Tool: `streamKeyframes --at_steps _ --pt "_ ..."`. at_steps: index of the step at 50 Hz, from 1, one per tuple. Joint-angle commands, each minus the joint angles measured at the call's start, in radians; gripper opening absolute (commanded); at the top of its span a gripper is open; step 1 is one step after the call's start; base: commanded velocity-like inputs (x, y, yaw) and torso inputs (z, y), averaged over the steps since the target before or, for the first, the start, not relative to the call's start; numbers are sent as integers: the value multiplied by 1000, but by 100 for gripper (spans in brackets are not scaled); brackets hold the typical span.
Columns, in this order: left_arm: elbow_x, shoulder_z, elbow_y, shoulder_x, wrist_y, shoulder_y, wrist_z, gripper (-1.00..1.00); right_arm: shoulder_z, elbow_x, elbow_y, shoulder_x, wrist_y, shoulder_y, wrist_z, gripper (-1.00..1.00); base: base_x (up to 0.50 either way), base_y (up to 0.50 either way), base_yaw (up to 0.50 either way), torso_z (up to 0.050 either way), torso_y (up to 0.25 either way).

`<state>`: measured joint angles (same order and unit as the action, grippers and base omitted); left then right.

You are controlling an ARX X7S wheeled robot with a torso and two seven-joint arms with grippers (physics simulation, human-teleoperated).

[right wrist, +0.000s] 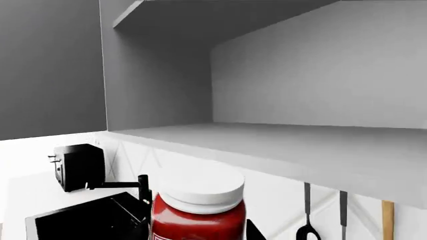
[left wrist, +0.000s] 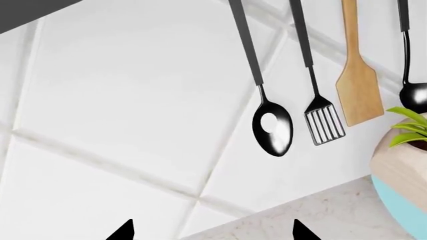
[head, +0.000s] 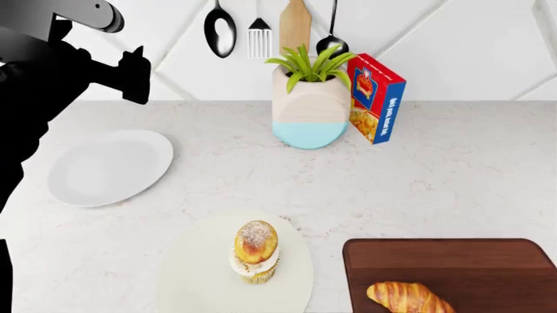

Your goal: From the different types of pastries on the counter, select a croissant and place it on the cutting board. Then retrieve a jar of jam from the cabinet and place it alongside the croissant on the cutting board.

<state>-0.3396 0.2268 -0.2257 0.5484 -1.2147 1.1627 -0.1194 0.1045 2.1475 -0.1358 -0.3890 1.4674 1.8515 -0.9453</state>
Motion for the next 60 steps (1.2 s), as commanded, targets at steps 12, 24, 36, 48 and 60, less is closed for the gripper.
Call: streamKeyframes --at_steps 12,24,36,48,60 --pt "-3 3 9 -4 12 -8 4 100 -84 101 148 -165 -7 -200 -115 -100 0 0 0 1 1" --pt "-7 1 5 -2 9 -5 6 100 -145 149 276 -335 -11 -275 -206 -100 0 0 0 0 0" --pt "-9 1 5 -4 9 -3 10 100 -143 152 334 -392 -38 -334 -229 -100 0 0 0 0 1" --pt "-11 4 9 -3 12 -2 11 100 -111 159 381 -416 -39 -389 -205 -100 0 0 0 0 1" --pt "-16 -6 -5 6 1 -12 17 100 104 243 436 -483 40 -623 -72 -100 0 0 0 0 0"
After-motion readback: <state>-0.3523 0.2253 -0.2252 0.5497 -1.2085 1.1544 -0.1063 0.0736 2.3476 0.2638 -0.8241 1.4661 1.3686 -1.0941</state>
